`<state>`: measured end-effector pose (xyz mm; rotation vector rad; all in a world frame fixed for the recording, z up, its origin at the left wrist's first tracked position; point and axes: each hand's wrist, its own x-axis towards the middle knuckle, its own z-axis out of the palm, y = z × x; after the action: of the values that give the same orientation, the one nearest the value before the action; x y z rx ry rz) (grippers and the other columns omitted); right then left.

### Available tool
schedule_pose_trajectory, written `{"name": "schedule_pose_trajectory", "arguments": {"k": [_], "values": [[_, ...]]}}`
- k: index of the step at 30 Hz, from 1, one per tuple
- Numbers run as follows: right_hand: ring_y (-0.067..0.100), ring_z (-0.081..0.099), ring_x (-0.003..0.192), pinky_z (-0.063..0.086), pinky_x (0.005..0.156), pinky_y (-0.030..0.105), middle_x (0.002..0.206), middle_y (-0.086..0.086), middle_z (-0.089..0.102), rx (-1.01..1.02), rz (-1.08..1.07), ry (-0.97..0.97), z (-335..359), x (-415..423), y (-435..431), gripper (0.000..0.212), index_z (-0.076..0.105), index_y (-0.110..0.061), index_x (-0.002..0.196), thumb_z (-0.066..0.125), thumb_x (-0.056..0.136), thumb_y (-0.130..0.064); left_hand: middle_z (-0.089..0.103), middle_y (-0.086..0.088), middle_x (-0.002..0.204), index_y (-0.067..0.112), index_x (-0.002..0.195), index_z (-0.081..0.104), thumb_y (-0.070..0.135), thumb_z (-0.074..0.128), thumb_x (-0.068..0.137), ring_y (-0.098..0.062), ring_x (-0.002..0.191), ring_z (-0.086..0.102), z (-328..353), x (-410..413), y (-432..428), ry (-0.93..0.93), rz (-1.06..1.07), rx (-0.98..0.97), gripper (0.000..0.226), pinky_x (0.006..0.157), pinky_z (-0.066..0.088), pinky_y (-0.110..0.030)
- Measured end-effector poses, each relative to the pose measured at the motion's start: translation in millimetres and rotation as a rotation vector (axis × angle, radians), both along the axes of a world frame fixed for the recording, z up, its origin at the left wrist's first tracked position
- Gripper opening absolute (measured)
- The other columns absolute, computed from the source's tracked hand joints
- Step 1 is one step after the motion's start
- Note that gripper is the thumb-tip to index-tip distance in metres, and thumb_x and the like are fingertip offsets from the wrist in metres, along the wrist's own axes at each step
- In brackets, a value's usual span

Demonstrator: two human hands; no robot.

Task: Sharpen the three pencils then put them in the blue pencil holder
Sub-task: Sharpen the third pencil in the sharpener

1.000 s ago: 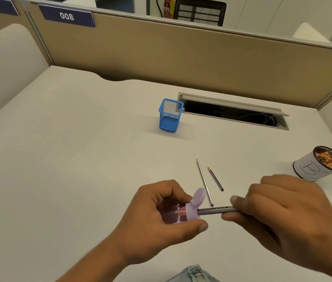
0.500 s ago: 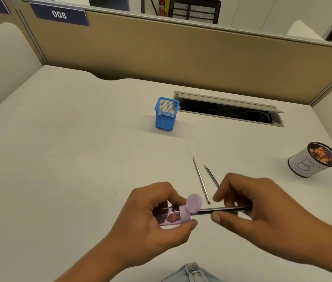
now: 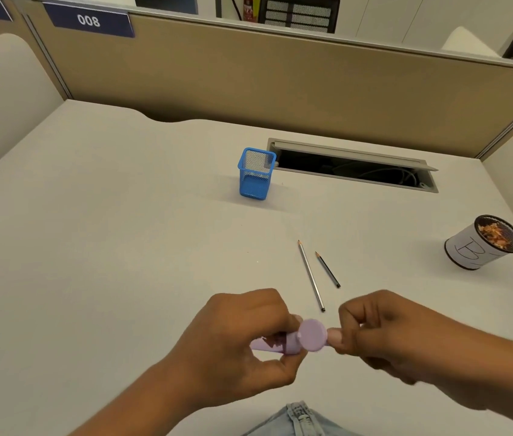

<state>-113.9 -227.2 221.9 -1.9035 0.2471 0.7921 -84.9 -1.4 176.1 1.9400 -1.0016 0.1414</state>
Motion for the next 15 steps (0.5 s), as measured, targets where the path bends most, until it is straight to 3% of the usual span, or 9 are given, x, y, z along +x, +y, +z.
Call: {"name": "schedule_pose_trajectory", "arguments": {"k": [2,4,6,8,9,11,13,15], "values": [[0.014,0.025,0.042,0.019,0.044,0.024,0.044,-0.008,0.043,-0.005,0.024,0.065,4.2,3.6,-1.4,0.039,0.054,-0.022,0.057,0.076,0.078,-0.047,0.06,0.01,0.068,0.021,0.078,0.062,0.013,0.08,0.075,-0.01,0.059,0.051,-1.1,0.9,-1.7,0.02,-0.002,-0.005,0.021,0.051,0.04,-0.017],[0.009,0.03,0.041,0.025,0.042,0.019,0.044,-0.01,0.044,-0.113,0.1,-0.099,6.0,3.9,-2.0,0.039,0.055,-0.022,0.061,0.073,0.081,-0.049,0.054,0.017,0.066,0.026,0.075,0.06,0.019,0.081,0.073,-0.008,0.055,0.048,-0.5,2.5,-3.3,0.166,0.062,-0.033,0.022,0.051,0.036,-0.014],[0.006,0.044,0.047,0.034,0.045,0.015,0.056,-0.013,0.057,-0.292,0.196,-0.416,9.3,3.5,-3.8,0.028,0.059,-0.03,0.074,0.069,0.077,-0.056,0.053,0.016,0.062,0.031,0.072,0.059,0.029,0.081,0.07,-0.005,0.052,0.045,-0.3,2.0,-4.5,0.382,0.116,-0.077,0.022,0.051,0.039,-0.015],[0.002,0.051,0.056,0.037,0.048,0.013,0.067,-0.018,0.059,-0.491,0.379,-0.77,14.2,5.1,-7.5,0.023,0.058,-0.037,0.084,0.063,0.079,-0.058,0.057,0.013,0.06,0.029,0.07,0.062,0.035,0.081,0.068,-0.006,0.052,0.05,0.8,2.1,-5.1,0.62,0.1,-0.133,0.021,0.052,0.044,-0.018],[0.003,0.05,0.056,0.035,0.048,0.014,0.066,-0.017,0.057,-0.584,0.494,-0.963,16.7,7.1,-9.7,0.02,0.06,-0.033,0.084,0.062,0.084,-0.054,0.061,0.011,0.062,0.026,0.071,0.063,0.035,0.082,0.068,-0.007,0.052,0.052,2.5,2.4,-5.6,0.723,0.081,-0.168,0.021,0.053,0.045,-0.019],[0.02,0.048,0.05,0.038,0.043,0.031,0.063,-0.004,0.058,-0.729,0.697,-1.272,14.7,10.0,-11.6,0.03,0.067,-0.016,0.074,0.061,0.093,-0.039,0.066,0.007,0.068,0.019,0.073,0.064,0.033,0.082,0.068,-0.007,0.053,0.053,2.8,2.5,-6.8,0.836,0.045,-0.232,0.023,0.054,0.046,-0.017],[0.028,0.043,0.044,0.036,0.039,0.033,0.056,0.002,0.055,-0.764,0.738,-1.365,11.6,8.7,-12.4,0.037,0.066,-0.012,0.067,0.059,0.095,-0.036,0.068,0.01,0.07,0.019,0.074,0.064,0.033,0.082,0.069,-0.006,0.053,0.053,2.6,2.1,-8.5,0.811,0.053,-0.242,0.023,0.054,0.046,-0.017],[0.02,0.038,0.041,0.033,0.037,0.029,0.05,-0.006,0.045,-0.702,0.626,-1.155,10.0,5.2,-4.3,0.038,0.058,-0.023,0.065,0.054,0.094,-0.048,0.062,0.016,0.066,0.028,0.073,0.06,0.032,0.08,0.072,-0.002,0.053,0.05,-0.2,1.3,-7.6,0.547,0.095,-0.169,0.02,0.053,0.043,-0.014]]}}
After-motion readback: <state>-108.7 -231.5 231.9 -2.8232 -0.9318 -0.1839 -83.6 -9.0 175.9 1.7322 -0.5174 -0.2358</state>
